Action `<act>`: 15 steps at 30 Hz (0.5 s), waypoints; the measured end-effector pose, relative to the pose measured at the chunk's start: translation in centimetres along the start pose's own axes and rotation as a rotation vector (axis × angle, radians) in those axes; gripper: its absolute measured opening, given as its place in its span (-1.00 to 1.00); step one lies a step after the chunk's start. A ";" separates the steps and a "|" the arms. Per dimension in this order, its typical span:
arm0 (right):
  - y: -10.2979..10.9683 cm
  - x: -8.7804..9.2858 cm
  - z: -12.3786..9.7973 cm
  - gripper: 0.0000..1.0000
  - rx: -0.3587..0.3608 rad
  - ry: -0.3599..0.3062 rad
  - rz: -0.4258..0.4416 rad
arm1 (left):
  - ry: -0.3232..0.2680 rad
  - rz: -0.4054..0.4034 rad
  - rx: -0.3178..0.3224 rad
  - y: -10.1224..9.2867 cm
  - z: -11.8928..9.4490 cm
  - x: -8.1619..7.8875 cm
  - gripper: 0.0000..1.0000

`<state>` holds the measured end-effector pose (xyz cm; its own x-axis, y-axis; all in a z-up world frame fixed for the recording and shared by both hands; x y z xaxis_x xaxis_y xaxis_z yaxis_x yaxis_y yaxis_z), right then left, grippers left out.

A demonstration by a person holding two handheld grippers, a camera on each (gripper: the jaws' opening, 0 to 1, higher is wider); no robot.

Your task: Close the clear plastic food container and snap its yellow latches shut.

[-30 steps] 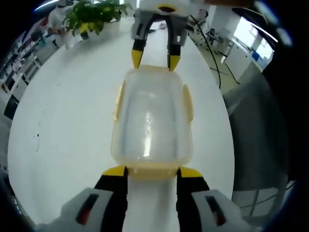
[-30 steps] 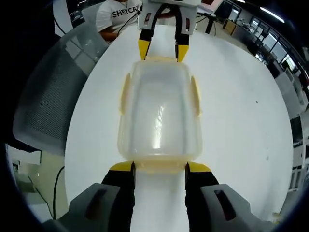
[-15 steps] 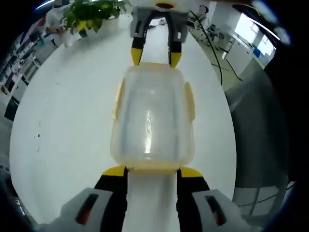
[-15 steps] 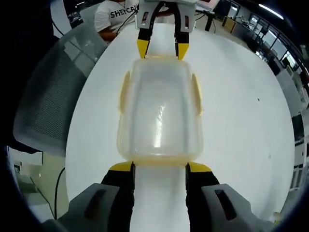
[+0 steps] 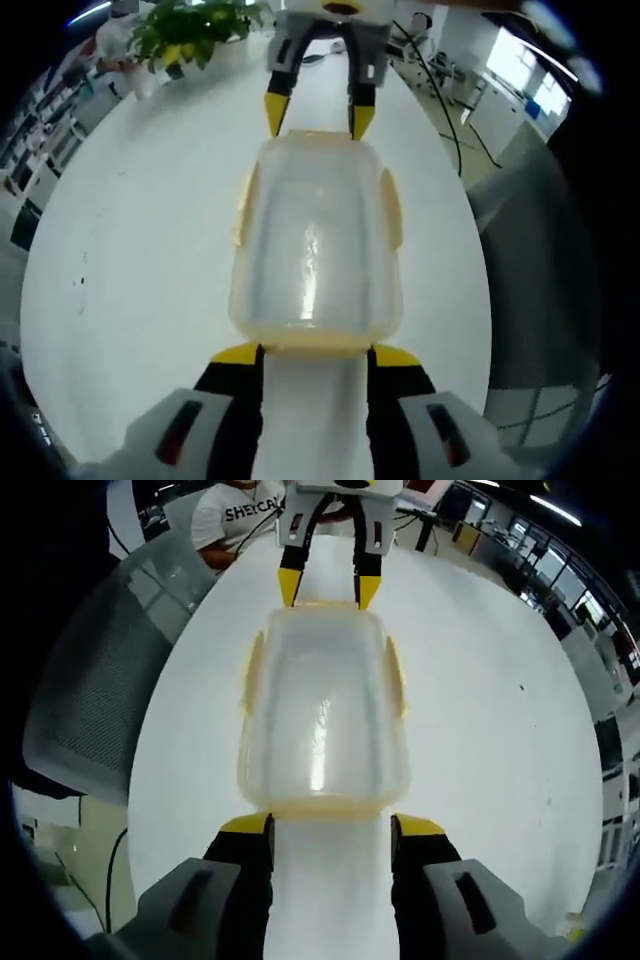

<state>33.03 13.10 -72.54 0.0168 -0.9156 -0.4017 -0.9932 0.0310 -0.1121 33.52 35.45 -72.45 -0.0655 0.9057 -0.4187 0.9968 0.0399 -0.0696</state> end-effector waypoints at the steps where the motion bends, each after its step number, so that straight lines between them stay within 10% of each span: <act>1: 0.0 0.1 -0.2 -0.12 0.003 -0.003 0.009 | -0.016 -0.013 -0.008 0.1 -0.2 0.1 -0.28; 15: 0.4 -0.4 -1.9 -0.04 -0.002 -0.237 0.427 | -0.230 -0.363 -0.005 0.3 -1.9 1.4 -0.34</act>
<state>32.45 12.75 -70.67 -0.3663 -0.7049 -0.6074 -0.9175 0.3824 0.1094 33.83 37.58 -71.36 -0.4199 0.7151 -0.5588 0.9074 0.3412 -0.2451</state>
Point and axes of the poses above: the point that each gripper's makers call its tool centre point, and the gripper's own axes: z roughly forward along the fingers, y roughly to its left, x roughly out of its underside, the point moved 7 cm from there along -z, roughly backward along the fingers, and after that the axes turned 3 degrees about x, right-handed, at the moved point
